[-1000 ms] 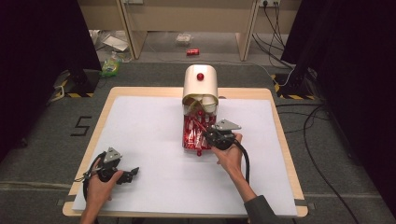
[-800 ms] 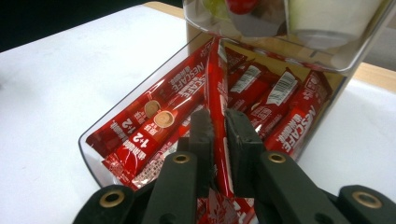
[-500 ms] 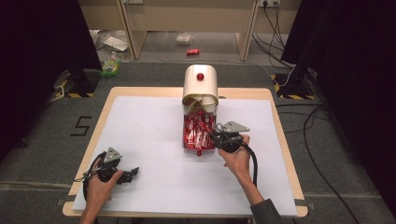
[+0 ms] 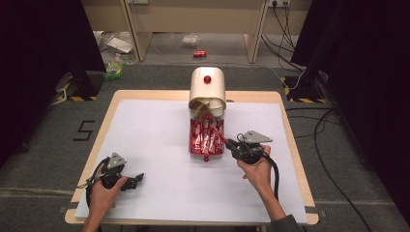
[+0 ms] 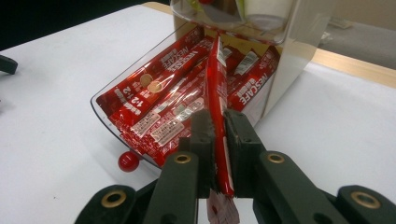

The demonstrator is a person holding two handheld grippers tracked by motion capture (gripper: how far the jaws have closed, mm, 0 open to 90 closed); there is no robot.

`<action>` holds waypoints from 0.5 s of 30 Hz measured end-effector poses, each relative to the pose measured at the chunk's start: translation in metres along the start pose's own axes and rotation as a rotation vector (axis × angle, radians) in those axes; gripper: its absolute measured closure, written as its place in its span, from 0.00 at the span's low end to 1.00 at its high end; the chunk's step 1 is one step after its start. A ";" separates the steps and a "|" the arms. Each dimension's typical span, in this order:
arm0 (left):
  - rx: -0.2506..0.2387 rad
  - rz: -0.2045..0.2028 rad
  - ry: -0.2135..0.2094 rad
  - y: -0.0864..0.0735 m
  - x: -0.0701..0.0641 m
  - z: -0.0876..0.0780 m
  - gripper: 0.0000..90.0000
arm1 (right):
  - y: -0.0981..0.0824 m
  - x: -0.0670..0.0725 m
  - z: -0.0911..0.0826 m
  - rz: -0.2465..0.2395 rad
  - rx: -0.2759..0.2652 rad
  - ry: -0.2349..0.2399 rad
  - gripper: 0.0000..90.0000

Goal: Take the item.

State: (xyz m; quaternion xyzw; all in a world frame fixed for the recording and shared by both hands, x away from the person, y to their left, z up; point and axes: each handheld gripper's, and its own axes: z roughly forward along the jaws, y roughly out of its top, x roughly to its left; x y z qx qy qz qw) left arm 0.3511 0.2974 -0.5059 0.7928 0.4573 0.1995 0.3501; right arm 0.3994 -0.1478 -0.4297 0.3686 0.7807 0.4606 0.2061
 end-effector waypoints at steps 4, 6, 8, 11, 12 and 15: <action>0.001 -0.004 -0.003 0.000 0.000 0.000 0.03 | -0.001 0.000 -0.008 -0.015 -0.004 -0.011 0.92; 0.001 -0.001 -0.001 0.000 0.000 0.000 0.03 | -0.003 -0.002 -0.012 -0.016 -0.004 -0.015 0.92; 0.001 0.000 -0.001 0.000 0.000 0.000 0.03 | -0.005 -0.006 -0.016 -0.009 -0.006 -0.025 0.92; 0.001 -0.001 -0.001 0.000 0.000 0.000 0.03 | -0.008 -0.012 -0.023 -0.001 -0.016 -0.037 0.92; 0.001 -0.001 -0.001 0.000 0.000 0.000 0.03 | -0.008 -0.012 -0.023 -0.001 -0.016 -0.037 0.92; 0.000 0.000 0.000 0.000 0.000 0.000 0.03 | -0.009 -0.018 -0.031 0.003 -0.034 -0.056 0.92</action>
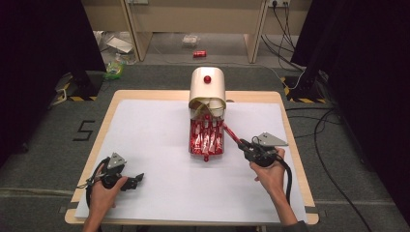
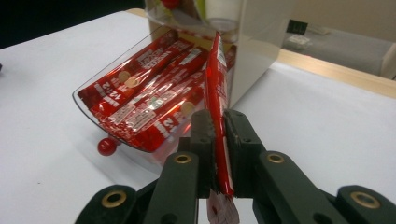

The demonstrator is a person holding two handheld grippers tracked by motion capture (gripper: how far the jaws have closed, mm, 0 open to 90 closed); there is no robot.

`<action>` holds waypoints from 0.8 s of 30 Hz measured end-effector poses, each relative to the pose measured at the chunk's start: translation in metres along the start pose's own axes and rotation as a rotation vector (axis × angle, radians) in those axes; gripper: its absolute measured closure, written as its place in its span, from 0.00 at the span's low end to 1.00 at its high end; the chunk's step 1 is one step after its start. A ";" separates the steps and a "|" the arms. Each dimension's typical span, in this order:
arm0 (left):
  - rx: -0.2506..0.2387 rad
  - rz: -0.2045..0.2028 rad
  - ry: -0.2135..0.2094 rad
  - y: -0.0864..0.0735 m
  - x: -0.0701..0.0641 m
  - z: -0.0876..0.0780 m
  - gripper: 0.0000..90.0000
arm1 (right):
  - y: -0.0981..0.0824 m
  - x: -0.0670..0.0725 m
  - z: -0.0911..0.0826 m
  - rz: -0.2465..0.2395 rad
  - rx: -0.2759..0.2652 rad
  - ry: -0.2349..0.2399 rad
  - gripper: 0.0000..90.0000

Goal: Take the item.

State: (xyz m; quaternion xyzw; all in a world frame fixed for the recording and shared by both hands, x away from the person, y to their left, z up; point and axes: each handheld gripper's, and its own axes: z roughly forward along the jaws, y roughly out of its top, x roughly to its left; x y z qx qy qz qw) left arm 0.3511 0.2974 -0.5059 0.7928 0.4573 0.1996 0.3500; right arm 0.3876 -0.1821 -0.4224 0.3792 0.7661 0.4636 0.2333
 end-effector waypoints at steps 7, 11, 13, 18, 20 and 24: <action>0.002 -0.004 -0.004 0.000 0.000 0.000 0.03 | -0.001 -0.013 -0.010 0.019 -0.027 -0.029 0.92; 0.000 0.001 0.000 0.000 0.000 0.000 0.03 | -0.002 -0.021 -0.014 0.029 -0.034 -0.052 0.92; 0.001 -0.004 -0.003 0.000 0.000 0.000 0.03 | -0.003 -0.024 -0.015 0.029 -0.035 -0.059 0.92; -0.001 0.001 0.001 0.000 0.000 0.000 0.03 | -0.007 -0.035 -0.019 0.055 -0.033 -0.093 0.92; 0.002 -0.003 -0.003 0.000 0.000 0.000 0.03 | -0.010 -0.042 -0.021 0.062 -0.034 -0.111 0.92; 0.001 0.002 0.001 0.000 0.000 0.000 0.03 | -0.013 -0.049 -0.023 0.080 -0.031 -0.133 0.92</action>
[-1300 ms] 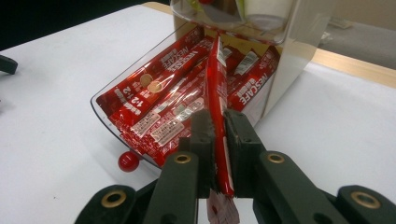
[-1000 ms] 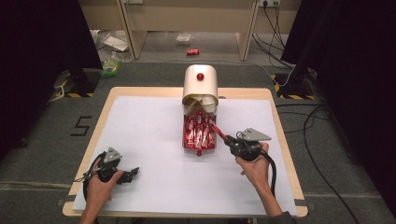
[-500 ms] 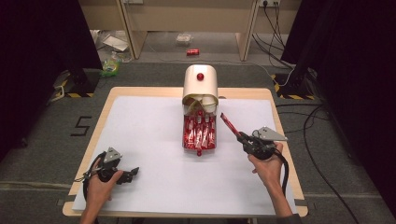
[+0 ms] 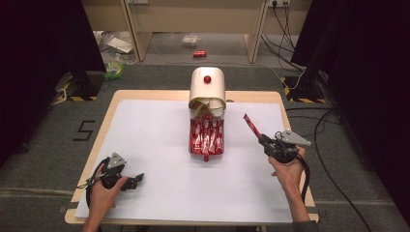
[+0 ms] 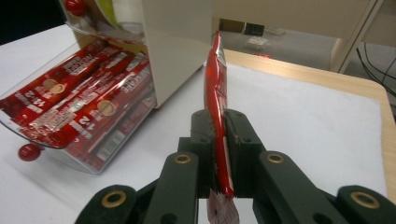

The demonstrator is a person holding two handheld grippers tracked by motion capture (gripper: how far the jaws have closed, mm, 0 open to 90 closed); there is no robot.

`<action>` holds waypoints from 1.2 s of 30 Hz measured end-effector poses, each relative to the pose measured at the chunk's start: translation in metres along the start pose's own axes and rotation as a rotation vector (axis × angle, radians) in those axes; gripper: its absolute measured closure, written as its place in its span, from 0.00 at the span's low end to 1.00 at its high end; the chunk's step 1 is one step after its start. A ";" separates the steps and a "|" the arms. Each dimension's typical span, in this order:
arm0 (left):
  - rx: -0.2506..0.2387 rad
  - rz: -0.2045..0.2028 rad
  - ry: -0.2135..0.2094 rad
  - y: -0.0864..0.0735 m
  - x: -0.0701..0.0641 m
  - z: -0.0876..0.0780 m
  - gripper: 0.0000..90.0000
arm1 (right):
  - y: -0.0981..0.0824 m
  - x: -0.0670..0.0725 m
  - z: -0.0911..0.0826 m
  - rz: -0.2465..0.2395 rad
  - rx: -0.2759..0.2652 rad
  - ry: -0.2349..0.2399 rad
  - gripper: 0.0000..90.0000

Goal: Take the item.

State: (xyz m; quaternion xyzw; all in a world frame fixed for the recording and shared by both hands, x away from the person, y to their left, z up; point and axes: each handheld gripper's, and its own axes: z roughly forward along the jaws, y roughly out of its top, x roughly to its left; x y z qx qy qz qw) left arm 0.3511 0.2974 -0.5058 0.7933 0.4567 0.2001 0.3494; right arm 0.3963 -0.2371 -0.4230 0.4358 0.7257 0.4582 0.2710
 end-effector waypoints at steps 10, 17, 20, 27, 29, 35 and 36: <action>0.000 -0.003 -0.001 0.000 0.000 0.000 0.03 | -0.009 -0.010 0.004 0.003 0.027 -0.042 0.92; -0.002 -0.003 0.000 0.000 0.000 0.000 0.03 | -0.018 -0.015 0.009 0.006 0.058 -0.063 0.92; 0.000 -0.007 -0.004 0.000 0.000 0.000 0.03 | -0.020 -0.016 0.011 0.005 0.068 -0.063 0.92; 0.001 -0.005 -0.004 0.000 0.000 0.000 0.03 | -0.025 -0.015 0.017 0.000 0.094 -0.055 0.92; 0.000 -0.004 -0.002 0.000 0.000 0.000 0.03 | -0.027 -0.014 0.019 -0.002 0.105 -0.053 0.92; -0.001 -0.006 -0.003 0.000 0.000 0.000 0.03 | -0.031 -0.013 0.023 -0.004 0.128 -0.042 0.91; 0.000 -0.004 -0.002 0.000 0.000 0.000 0.03 | -0.032 -0.012 0.024 -0.005 0.130 -0.042 0.91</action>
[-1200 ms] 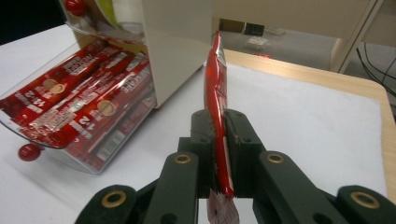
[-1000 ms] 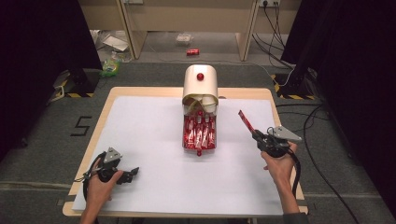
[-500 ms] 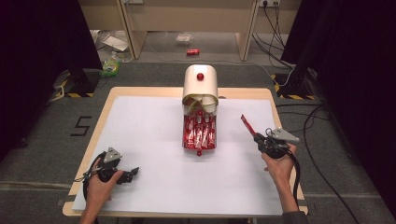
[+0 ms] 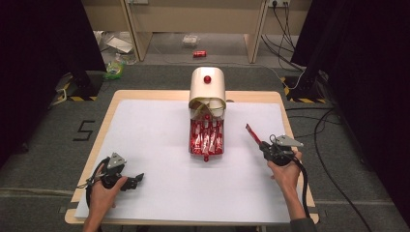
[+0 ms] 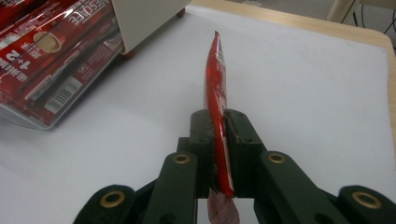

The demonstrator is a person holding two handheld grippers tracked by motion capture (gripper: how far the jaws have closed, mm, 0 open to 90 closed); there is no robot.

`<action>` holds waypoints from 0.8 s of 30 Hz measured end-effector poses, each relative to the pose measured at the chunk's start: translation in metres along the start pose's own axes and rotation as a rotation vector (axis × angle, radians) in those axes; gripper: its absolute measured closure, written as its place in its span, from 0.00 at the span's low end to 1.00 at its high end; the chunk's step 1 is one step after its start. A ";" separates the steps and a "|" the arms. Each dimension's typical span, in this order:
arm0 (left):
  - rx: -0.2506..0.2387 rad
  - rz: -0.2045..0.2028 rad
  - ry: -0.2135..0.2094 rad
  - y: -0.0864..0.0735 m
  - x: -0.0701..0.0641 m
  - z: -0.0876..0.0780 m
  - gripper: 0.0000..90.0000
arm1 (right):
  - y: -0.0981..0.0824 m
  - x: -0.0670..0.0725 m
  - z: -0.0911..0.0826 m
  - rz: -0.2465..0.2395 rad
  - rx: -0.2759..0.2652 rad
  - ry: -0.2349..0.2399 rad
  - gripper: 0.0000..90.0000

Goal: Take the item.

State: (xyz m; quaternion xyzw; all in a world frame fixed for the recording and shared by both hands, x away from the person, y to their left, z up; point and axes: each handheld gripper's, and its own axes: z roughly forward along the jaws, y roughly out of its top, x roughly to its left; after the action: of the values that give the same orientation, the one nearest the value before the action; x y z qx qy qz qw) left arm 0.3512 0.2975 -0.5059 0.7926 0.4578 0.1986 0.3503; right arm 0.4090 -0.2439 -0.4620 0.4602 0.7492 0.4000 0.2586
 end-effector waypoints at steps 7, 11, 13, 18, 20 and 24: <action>0.000 -0.002 -0.001 0.000 0.000 0.000 0.03 | -0.004 0.005 0.007 -0.015 0.033 0.017 0.91; 0.001 -0.001 -0.001 0.000 0.000 0.000 0.03 | -0.006 0.008 0.010 -0.022 0.048 0.022 0.91; -0.001 -0.001 0.000 0.000 0.000 0.000 0.03 | -0.007 0.008 0.011 -0.021 0.052 0.022 0.91; 0.000 -0.002 -0.001 0.000 0.000 0.000 0.03 | -0.009 0.008 0.012 -0.025 0.065 0.027 0.91; -0.001 -0.001 0.001 0.000 0.000 0.000 0.03 | -0.009 0.008 0.013 -0.022 0.066 0.026 0.91; 0.000 -0.003 -0.001 0.000 0.000 0.000 0.03 | -0.009 0.008 0.013 -0.017 0.070 0.027 0.90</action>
State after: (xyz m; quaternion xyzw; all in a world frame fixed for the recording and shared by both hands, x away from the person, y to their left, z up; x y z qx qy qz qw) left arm 0.3513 0.2975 -0.5060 0.7922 0.4587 0.1975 0.3507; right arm 0.4107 -0.2342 -0.4770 0.4570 0.7702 0.3775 0.2354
